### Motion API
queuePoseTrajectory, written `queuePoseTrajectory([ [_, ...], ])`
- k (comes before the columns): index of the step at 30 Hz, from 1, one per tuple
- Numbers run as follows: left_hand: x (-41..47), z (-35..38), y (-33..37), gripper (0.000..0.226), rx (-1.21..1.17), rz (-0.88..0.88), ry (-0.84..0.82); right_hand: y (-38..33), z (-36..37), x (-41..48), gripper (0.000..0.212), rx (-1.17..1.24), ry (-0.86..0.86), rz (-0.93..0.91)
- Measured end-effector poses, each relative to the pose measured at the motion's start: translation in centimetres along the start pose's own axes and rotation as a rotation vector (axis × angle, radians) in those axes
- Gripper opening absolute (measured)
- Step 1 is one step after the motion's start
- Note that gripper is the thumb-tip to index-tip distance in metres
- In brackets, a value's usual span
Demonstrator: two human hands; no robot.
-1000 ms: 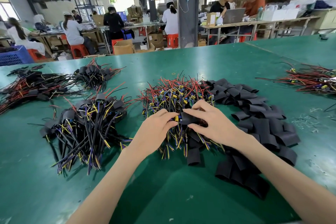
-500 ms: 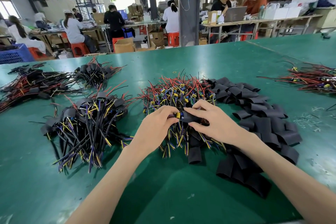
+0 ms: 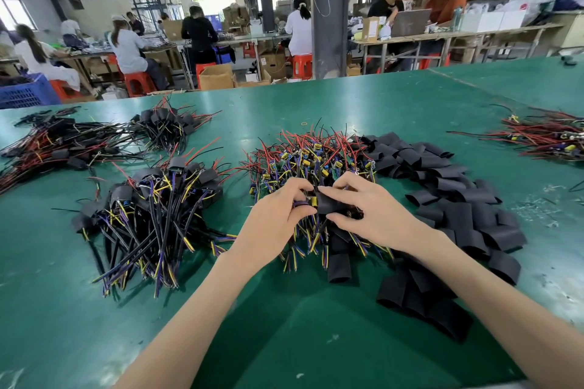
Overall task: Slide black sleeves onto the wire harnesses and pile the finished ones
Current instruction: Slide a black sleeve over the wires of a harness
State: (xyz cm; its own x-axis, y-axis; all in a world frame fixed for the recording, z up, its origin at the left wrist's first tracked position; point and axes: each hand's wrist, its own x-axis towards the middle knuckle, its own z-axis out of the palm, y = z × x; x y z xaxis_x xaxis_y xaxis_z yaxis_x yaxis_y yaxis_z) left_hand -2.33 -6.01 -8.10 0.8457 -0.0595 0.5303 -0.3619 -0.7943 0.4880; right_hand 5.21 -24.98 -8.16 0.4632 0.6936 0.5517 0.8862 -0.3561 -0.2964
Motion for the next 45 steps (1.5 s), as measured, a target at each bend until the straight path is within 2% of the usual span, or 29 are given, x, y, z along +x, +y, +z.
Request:
queuePoseTrajectory([
  [10,0.2,-1.0,-0.1,0.022,-0.11,-0.062,-0.048,-0.6,-0.2,0.1,0.044,0.039,-0.04,-0.015],
  [17,0.0,-0.7,0.6,0.013,-0.281,-0.14,-0.045,-0.6,-0.3,0.1,0.042,0.026,0.009,-0.017],
  [21,0.0,-0.7,0.9,0.015,-0.254,-0.114,-0.074,-0.6,-0.2,0.2,0.041,0.027,0.005,-0.013],
  [28,0.0,-1.0,1.3,0.013,-0.192,-0.113,-0.02,-0.8,-0.3,0.2,0.04,0.037,0.027,-0.012],
  [31,0.0,-1.2,1.3,0.022,-0.144,-0.126,-0.064,-0.8,-0.1,0.1,0.04,0.025,0.037,-0.022],
  [34,0.1,-1.3,1.1,0.014,-0.089,-0.134,-0.102,-0.8,0.2,0.0,0.042,0.024,0.045,-0.016],
  [36,0.2,-1.6,1.2,0.013,-0.078,-0.135,-0.049,-0.8,0.2,0.0,0.046,0.013,0.079,-0.013],
  [38,0.4,-2.0,1.2,0.009,-0.062,-0.136,0.071,-0.6,0.0,0.1,0.049,-0.001,0.146,0.031],
  [41,0.8,-3.4,1.0,0.009,0.017,-0.12,0.334,-0.1,-0.6,0.2,0.046,-0.033,0.237,0.12],
  [45,1.2,-6.5,-0.1,0.009,0.156,-0.067,0.696,0.5,-0.9,0.2,0.041,-0.126,0.269,0.209],
])
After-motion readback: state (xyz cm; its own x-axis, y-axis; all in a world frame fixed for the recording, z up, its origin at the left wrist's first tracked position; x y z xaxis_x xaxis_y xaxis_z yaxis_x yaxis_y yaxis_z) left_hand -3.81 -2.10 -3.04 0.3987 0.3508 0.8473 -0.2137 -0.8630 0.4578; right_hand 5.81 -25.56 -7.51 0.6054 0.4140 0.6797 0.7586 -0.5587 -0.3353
